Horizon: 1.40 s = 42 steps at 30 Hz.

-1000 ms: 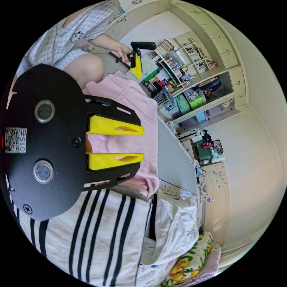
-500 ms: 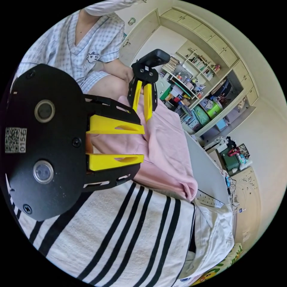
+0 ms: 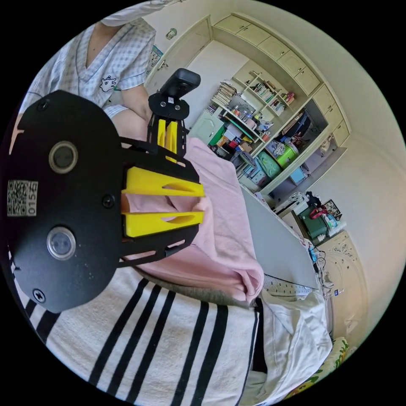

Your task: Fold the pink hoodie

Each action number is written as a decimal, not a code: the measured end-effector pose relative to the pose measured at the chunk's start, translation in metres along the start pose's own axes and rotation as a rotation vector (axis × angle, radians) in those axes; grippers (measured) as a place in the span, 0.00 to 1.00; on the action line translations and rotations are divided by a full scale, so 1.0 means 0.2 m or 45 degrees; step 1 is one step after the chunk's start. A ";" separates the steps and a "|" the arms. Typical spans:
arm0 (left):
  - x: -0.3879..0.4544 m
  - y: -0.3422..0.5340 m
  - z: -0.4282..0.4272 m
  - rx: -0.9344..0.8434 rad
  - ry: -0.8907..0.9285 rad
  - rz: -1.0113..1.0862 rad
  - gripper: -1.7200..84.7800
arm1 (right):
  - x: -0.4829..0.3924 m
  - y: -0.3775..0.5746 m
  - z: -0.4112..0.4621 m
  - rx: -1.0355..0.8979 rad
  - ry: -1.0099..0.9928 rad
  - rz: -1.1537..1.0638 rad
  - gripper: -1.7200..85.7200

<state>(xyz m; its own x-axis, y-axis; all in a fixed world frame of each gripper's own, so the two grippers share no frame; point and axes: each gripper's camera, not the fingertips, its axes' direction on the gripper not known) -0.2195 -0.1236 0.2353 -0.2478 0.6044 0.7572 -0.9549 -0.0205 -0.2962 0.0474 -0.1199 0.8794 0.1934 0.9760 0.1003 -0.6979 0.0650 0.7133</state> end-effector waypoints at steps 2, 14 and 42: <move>0.03 0.01 -0.03 0.036 -0.013 0.009 0.05 | -0.01 0.00 -0.01 -0.048 0.045 -0.039 0.04; 0.07 -0.03 -0.06 0.086 0.027 -0.085 0.03 | 0.05 0.02 -0.10 -0.058 0.024 -0.041 0.03; 0.04 -0.15 0.14 -0.077 0.010 -0.186 0.10 | 0.09 -0.20 -0.07 -0.268 0.041 -0.116 0.13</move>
<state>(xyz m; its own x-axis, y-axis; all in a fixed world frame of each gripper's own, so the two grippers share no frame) -0.1986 -0.1410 0.2670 -0.1055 0.6036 0.7903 -0.9690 0.1159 -0.2180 0.0681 -0.1011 0.8430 0.2425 0.9700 0.0173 -0.8076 0.1920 0.5576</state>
